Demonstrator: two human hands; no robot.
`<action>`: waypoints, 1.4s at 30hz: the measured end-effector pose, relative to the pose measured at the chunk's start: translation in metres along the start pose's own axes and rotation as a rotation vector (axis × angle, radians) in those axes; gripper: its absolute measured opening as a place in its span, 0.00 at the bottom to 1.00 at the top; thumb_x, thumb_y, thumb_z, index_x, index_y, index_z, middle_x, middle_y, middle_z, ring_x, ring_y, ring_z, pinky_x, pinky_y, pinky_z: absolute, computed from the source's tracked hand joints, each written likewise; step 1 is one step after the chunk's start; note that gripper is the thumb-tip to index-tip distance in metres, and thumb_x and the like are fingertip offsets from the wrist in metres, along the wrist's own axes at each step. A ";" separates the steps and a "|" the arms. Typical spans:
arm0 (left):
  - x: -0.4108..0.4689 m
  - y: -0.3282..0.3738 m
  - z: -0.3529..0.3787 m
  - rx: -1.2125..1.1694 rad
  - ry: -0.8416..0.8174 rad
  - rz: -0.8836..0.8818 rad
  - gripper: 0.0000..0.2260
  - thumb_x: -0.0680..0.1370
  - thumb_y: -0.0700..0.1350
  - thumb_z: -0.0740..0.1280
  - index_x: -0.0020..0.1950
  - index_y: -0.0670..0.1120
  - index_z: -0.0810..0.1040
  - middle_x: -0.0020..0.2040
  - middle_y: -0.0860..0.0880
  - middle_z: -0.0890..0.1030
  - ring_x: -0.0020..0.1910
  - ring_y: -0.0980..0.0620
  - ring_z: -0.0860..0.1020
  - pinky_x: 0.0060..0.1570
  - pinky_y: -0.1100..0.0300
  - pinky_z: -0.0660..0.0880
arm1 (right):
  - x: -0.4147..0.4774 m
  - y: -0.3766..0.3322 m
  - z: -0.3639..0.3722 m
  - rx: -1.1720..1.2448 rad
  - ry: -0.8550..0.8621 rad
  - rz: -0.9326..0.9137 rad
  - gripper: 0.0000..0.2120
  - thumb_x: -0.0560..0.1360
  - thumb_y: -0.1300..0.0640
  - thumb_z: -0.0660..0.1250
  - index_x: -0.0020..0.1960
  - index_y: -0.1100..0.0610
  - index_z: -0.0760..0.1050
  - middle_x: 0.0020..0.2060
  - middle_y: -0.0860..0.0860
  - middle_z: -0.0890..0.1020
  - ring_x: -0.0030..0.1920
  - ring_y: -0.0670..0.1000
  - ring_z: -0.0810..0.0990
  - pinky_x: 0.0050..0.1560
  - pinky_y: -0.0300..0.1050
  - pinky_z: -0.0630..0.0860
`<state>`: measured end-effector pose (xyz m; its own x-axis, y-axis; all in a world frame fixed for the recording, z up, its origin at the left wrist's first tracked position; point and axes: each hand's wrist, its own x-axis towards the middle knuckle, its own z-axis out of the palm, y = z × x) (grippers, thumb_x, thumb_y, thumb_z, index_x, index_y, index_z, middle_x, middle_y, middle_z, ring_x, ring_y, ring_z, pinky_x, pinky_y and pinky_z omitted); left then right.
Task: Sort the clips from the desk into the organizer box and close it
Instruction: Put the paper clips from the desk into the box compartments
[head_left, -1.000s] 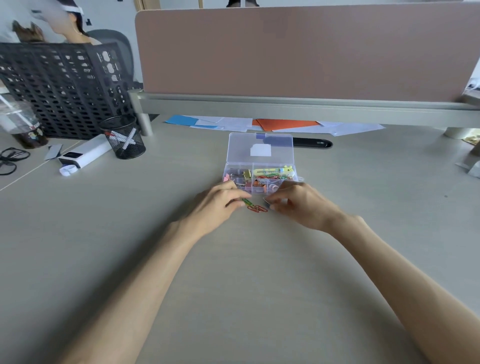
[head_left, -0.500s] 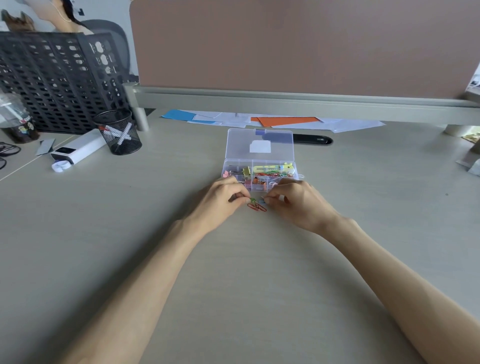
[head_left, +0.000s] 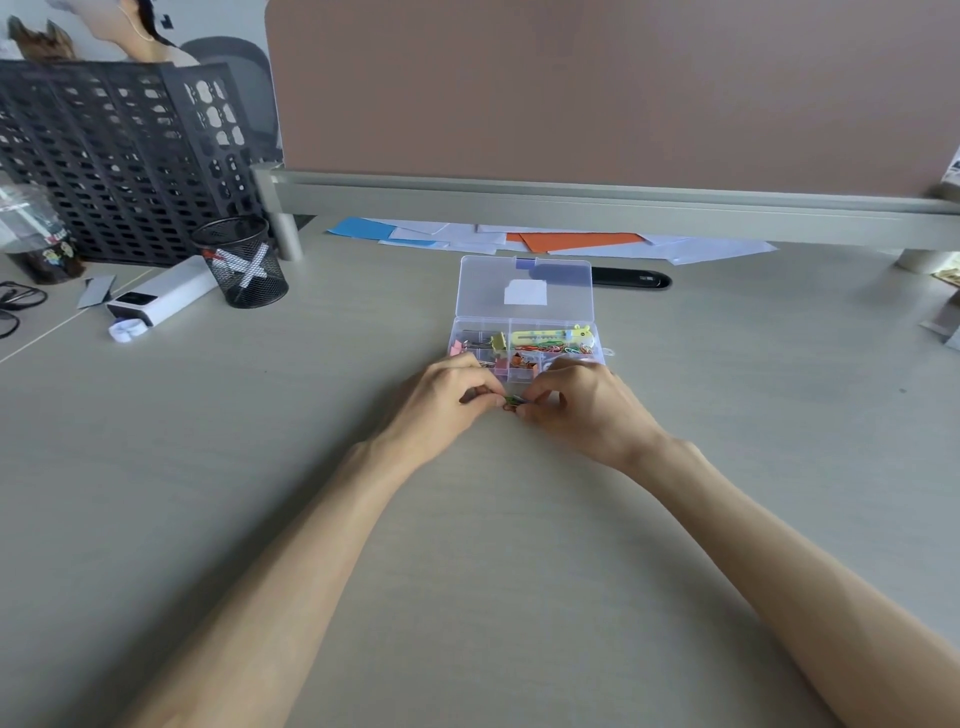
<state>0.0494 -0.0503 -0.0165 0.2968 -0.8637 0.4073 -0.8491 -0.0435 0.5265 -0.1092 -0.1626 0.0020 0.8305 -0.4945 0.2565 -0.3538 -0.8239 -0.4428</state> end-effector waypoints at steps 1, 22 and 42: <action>0.000 0.000 0.000 -0.002 -0.004 -0.003 0.02 0.74 0.46 0.71 0.44 0.51 0.82 0.41 0.52 0.77 0.38 0.55 0.72 0.39 0.54 0.73 | 0.000 0.001 0.000 -0.004 -0.001 -0.012 0.05 0.72 0.50 0.70 0.43 0.51 0.81 0.38 0.45 0.75 0.36 0.50 0.72 0.40 0.49 0.77; 0.002 0.009 -0.011 -0.042 -0.143 -0.082 0.03 0.73 0.43 0.72 0.43 0.48 0.79 0.34 0.59 0.71 0.35 0.68 0.71 0.56 0.61 0.68 | 0.005 0.003 -0.010 -0.138 -0.243 0.033 0.16 0.77 0.48 0.63 0.55 0.60 0.75 0.55 0.58 0.75 0.58 0.58 0.72 0.57 0.48 0.71; -0.004 0.018 -0.006 -0.119 -0.084 -0.091 0.04 0.73 0.42 0.71 0.46 0.49 0.79 0.33 0.62 0.76 0.28 0.61 0.67 0.30 0.69 0.61 | 0.001 0.012 -0.016 0.084 -0.162 -0.104 0.03 0.74 0.59 0.69 0.46 0.58 0.79 0.38 0.51 0.78 0.33 0.43 0.70 0.34 0.28 0.66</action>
<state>0.0354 -0.0449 -0.0043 0.3280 -0.8981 0.2930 -0.7611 -0.0675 0.6451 -0.1195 -0.1777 0.0103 0.9212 -0.3518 0.1661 -0.2314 -0.8386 -0.4932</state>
